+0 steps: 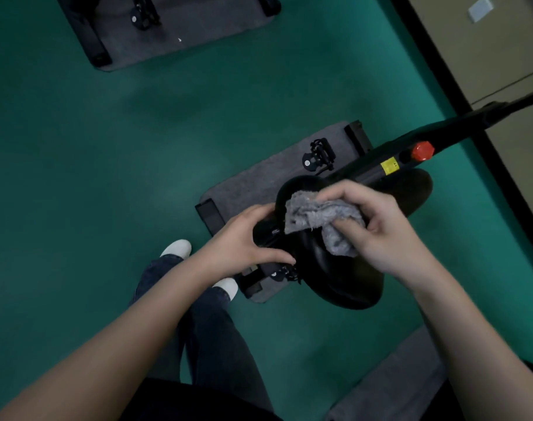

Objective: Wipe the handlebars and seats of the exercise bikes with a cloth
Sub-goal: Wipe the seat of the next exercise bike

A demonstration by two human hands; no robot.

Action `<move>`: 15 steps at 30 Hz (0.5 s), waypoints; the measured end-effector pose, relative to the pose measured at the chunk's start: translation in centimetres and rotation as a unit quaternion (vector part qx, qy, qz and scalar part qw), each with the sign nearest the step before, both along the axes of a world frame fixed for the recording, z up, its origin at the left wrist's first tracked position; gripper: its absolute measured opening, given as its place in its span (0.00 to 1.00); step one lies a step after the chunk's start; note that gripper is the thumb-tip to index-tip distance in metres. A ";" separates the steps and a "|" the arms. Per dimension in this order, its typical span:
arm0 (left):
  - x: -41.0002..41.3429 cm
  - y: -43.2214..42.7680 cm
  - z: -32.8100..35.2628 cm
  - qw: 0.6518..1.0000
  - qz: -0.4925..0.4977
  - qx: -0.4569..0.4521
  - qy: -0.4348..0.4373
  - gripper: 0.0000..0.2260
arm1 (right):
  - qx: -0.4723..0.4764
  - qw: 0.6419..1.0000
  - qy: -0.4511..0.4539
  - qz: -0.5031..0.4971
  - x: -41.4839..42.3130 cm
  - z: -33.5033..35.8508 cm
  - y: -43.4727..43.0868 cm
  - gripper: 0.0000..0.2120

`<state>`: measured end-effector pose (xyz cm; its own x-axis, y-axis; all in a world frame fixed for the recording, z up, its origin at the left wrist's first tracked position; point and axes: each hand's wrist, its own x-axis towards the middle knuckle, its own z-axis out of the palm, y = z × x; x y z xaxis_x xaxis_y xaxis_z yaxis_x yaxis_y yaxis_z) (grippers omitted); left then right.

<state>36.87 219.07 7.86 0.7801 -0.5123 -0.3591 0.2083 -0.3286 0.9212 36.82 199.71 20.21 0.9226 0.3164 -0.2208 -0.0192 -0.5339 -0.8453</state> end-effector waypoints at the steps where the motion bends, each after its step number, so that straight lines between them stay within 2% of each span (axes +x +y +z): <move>1: 0.0 0.0 0.0 1.000 -0.001 0.004 0.004 0.35 | 0.014 1.000 0.010 -0.009 -1.1 0.1 -0.4 0.21; 4: 0.0 0.1 0.3 1.000 -0.007 0.026 -0.001 0.31 | 0.055 0.996 0.036 -0.056 -4.4 0.6 -1.5 0.19; 7: 0.1 0.3 0.9 0.998 -0.035 0.050 -0.024 0.31 | 0.099 0.979 0.040 -0.172 -7.3 0.7 -2.0 0.18; 12: 0.5 1.5 2.6 0.985 -0.123 0.106 -0.059 0.40 | 0.169 0.902 0.000 -0.397 -10.9 -0.1 -0.7 0.16; 15: 0.4 2.7 3.8 0.970 -0.168 0.152 -0.088 0.41 | 0.188 0.848 -0.016 -0.495 -12.9 -0.2 0.9 0.17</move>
<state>37.23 221.79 11.69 0.6502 -0.6398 -0.4096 -0.1091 -0.6123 0.7831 23.96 200.62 20.05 0.7808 -0.5744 -0.2459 -0.2750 0.0375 -0.9607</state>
